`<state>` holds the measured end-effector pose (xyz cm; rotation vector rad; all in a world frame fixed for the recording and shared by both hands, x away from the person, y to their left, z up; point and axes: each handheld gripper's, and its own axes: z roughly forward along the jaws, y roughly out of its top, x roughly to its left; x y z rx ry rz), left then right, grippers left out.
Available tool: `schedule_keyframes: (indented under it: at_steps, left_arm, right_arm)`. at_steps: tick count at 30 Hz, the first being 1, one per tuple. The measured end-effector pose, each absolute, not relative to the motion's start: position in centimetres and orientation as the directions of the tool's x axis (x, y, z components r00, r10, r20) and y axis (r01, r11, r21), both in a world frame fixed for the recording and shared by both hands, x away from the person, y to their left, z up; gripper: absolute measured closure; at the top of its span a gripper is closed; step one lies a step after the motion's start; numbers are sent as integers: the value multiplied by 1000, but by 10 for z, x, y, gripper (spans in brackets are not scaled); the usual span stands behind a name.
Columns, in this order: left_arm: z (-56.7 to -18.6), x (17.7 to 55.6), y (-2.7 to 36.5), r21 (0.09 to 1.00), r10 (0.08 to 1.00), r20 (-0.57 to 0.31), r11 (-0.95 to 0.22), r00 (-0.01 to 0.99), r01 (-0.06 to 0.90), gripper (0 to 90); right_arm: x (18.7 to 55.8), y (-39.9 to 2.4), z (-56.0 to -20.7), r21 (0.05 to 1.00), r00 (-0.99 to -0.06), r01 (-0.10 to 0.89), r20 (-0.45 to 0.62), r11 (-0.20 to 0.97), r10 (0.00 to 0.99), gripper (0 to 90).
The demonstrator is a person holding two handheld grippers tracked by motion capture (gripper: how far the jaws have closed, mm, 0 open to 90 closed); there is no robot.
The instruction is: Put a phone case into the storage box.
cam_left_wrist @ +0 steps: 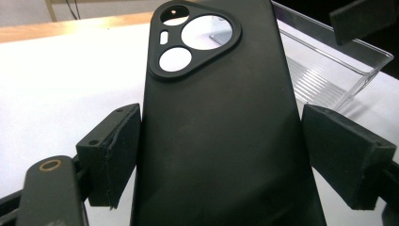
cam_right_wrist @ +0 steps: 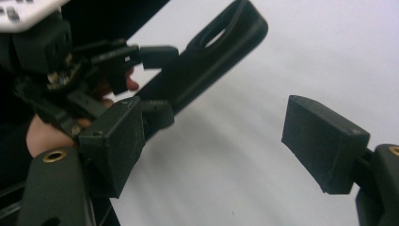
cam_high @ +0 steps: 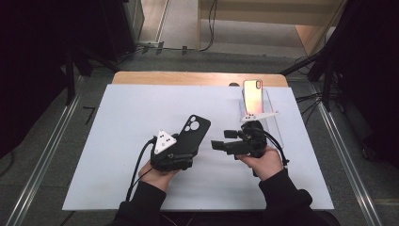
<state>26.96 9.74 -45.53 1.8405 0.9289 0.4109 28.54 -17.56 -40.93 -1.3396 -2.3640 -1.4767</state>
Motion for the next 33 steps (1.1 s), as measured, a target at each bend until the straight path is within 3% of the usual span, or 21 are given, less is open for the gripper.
schedule_keyframes:
  at_steps: [26, 33]
  left_arm:
    - [-457, 266, 94, 926, 742, -139, -138, 656, 352, 154]
    - [-457, 264, 91, 929, 743, -136, -135, 655, 345, 153]
  right_arm:
    - [328, -143, -403, 686, -586, 715, 484, 134, 650, 199]
    - [338, -138, -406, 664, -557, 741, 524, 101, 645, 278]
